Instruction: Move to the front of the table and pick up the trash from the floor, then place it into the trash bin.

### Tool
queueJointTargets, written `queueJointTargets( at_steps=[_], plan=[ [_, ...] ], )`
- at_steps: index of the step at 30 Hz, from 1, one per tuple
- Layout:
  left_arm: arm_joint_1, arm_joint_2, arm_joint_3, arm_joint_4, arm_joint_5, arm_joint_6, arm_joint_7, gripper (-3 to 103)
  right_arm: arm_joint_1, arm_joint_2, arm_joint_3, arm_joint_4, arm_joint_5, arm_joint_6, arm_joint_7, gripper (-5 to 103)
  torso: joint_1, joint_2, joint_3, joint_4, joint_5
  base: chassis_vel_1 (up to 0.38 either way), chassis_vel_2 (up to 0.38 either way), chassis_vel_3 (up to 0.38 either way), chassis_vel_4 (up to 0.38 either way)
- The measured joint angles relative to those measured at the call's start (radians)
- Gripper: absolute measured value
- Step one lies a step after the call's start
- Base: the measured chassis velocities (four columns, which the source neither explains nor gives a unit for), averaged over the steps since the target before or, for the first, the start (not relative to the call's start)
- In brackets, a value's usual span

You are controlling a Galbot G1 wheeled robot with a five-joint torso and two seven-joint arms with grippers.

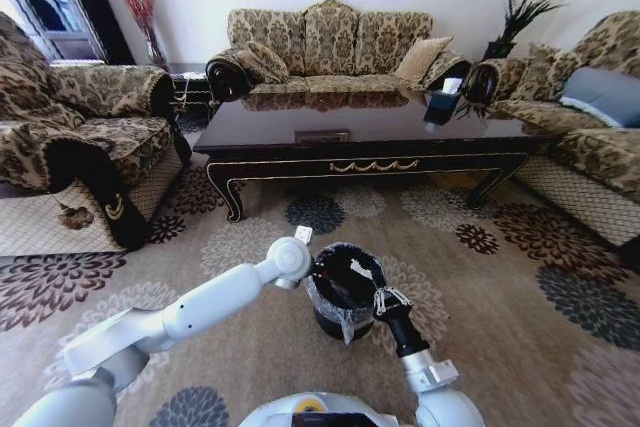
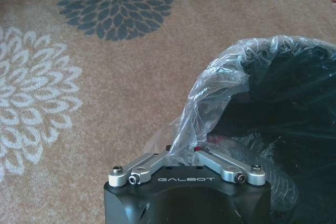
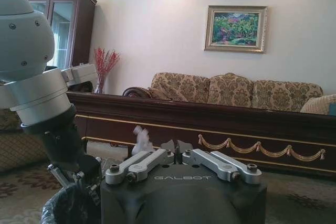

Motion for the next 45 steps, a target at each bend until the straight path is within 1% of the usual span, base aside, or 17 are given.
queueJointTargets(
  at_steps=[3, 4, 7, 8, 10, 11, 12, 13, 15, 16, 19, 22, 25, 26, 28, 35, 45],
  plan=[
    [0.001, -0.002, 0.001, 0.001, 0.000, 0.000, 0.000, 0, 0.001, -0.001, -0.003, -0.002, 0.000, 0.000, 0.000, 4, 0.000, 0.000, 0.000, -0.0001, 0.0000, 0.000, 0.000, 0.000, 0.000],
    [0.002, -0.002, 0.003, 0.001, 0.001, 0.000, 0.001, 0, 0.003, -0.001, -0.005, -0.004, 0.000, -0.001, 0.000, 15, 0.000, 0.000, 0.000, -0.0001, 0.0000, 0.000, 0.000, 0.000, 0.000],
    [0.005, -0.002, 0.011, 0.001, 0.007, 0.000, 0.001, 0, 0.007, 0.001, -0.012, -0.006, 0.008, -0.002, -0.001, 15, 0.000, 0.000, 0.000, 0.0000, 0.0000, 0.000, 0.000, 0.000, 0.000],
    [0.006, -0.002, 0.014, 0.001, 0.009, 0.000, 0.001, 0, 0.010, 0.003, -0.016, -0.008, 0.011, -0.003, -0.001, 26, 0.000, 0.000, 0.000, 0.0001, 0.0000, 0.000, 0.000, 0.000, 0.000],
    [0.007, -0.003, 0.014, 0.002, 0.010, 0.000, 0.001, 0, 0.010, 0.005, -0.019, -0.010, 0.012, -0.004, -0.001, 26, 0.000, 0.000, 0.000, 0.0000, 0.0001, 0.000, 0.000, 0.000, 0.000],
    [0.007, -0.004, 0.014, 0.002, 0.010, 0.000, 0.001, 0, 0.010, 0.005, -0.020, -0.011, 0.013, -0.004, -0.001, 37, 0.000, 0.000, 0.000, 0.0000, 0.0000, 0.000, 0.000, 0.000, 0.000],
    [0.007, -0.004, 0.014, 0.002, 0.010, 0.000, 0.002, 0, 0.010, 0.003, -0.020, -0.011, 0.013, -0.005, -0.002, 37, 0.000, 0.000, 0.000, 0.0000, 0.0000, 0.000, 0.000, 0.000, 0.000],
    [0.007, -0.003, 0.014, 0.003, 0.010, 0.000, 0.002, 0, 0.010, 0.001, -0.020, -0.011, 0.014, -0.005, -0.002, 47, 0.000, 0.000, 0.000, -0.0001, 0.0000, 0.000, 0.000, 0.000, 0.000],
    [0.008, -0.002, 0.013, 0.003, 0.009, 0.000, 0.002, 0, 0.010, 0.000, -0.020, -0.011, 0.015, -0.005, -0.002, 47, 0.000, 0.000, 0.000, -0.0001, 0.0000, 0.000, 0.000, 0.000, 0.000],
    [0.010, 0.000, 0.012, 0.003, 0.008, 0.000, 0.002, 0, 0.011, -0.001, -0.019, -0.011, 0.015, -0.006, -0.002, 58, 0.000, 0.000, 0.000, -0.0001, 0.0000, 0.000, 0.000, 0.000, 0.000],
    [0.017, 0.005, 0.007, 0.004, 0.009, 0.000, 0.002, 0, 0.014, -0.002, -0.018, -0.011, 0.017, -0.007, -0.002, 58, 0.000, 0.000, 0.000, 0.0000, 0.0000, 0.000, 0.000, 0.000, 0.000],
    [0.026, 0.012, -0.001, 0.003, 0.009, 0.000, 0.002, 0, 0.015, 0.000, -0.018, -0.011, 0.021, -0.007, -0.002, 80, 0.000, 0.000, 0.000, 0.0000, 0.0000, 0.000, 0.000, 0.000, 0.000],
    [0.035, 0.020, -0.012, -0.001, 0.012, 0.000, 0.003, 0, 0.018, 0.004, -0.017, -0.012, 0.022, -0.008, -0.002, 80, 0.000, 0.000, 0.000, -0.0001, 0.0000, 0.000, 0.000, 0.000, 0.000],
    [0.042, 0.026, -0.018, -0.005, 0.012, 0.000, 0.003, 0, 0.021, 0.006, -0.016, -0.014, 0.024, -0.008, -0.001, 90, 0.000, 0.000, 0.000, -0.0001, -0.0001, 0.000, 0.000, 0.000, 0.000],
    [0.059, 0.044, -0.035, -0.016, 0.015, 0.000, 0.005, 0, 0.024, 0.011, -0.014, -0.020, 0.029, -0.008, 0.003, 99, 0.000, 0.000, 0.000, 0.0000, -0.0001, 0.000, 0.000, 0.000, 0.000],
    [0.135, 0.113, -0.103, -0.043, 0.029, 0.000, 0.022, 0, 0.047, 0.020, -0.002, -0.036, 0.052, -0.008, 0.021, 100, 0.000, 0.000, 0.000, 0.0000, -0.0001, 0.000, 0.000, 0.000, 0.000],
    [0.289, 0.204, -0.296, -0.074, 0.047, 0.000, 0.048, 0, 0.135, 0.004, 0.020, -0.084, 0.145, -0.065, 0.085, 100, 0.000, 0.000, 0.000, -0.0002, -0.0003, 0.000, 0.000, 0.000, 0.000]
  ],
)
